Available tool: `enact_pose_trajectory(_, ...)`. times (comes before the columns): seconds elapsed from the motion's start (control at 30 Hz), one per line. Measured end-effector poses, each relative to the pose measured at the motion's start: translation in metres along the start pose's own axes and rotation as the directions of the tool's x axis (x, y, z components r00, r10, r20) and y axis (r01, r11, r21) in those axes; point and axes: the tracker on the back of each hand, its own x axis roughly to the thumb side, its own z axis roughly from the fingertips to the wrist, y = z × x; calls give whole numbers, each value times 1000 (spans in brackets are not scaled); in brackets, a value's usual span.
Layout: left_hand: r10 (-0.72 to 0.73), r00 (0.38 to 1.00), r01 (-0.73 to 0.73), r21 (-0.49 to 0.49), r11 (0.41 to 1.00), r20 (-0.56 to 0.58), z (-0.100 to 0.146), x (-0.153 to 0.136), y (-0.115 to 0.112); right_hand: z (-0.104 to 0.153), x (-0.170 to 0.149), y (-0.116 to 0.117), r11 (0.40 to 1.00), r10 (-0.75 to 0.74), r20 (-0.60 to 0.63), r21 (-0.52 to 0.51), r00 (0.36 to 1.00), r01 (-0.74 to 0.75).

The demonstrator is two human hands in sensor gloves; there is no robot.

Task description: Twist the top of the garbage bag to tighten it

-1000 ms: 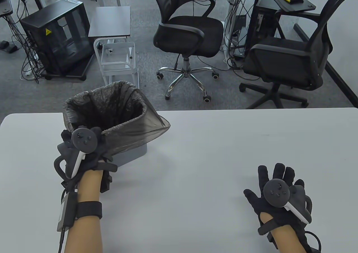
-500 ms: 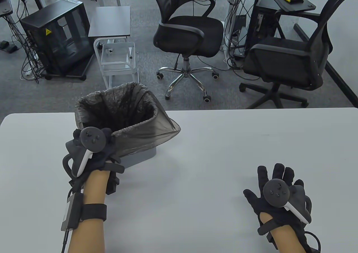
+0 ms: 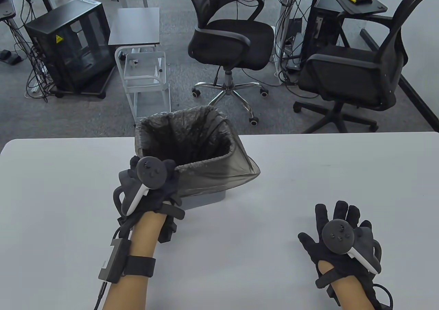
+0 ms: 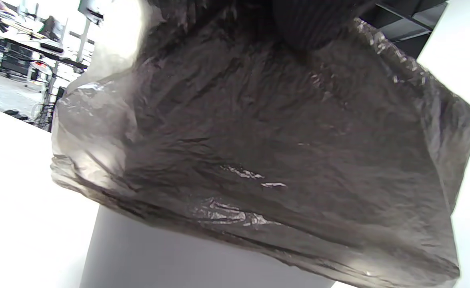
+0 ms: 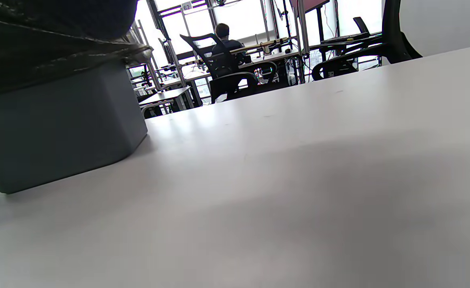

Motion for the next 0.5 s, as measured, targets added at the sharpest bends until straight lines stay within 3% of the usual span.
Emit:
enact_pose_trajectory(0.27,22,992,-15,-56,998,125,16,51,-22,-1,-1,0,1000,1,-7,-8,1000,-1)
enact_pose_trajectory(0.5,21,986,-9,-73,997,165,27,81,-34,-1,-2,0,999,-6,5,-35,1000,7)
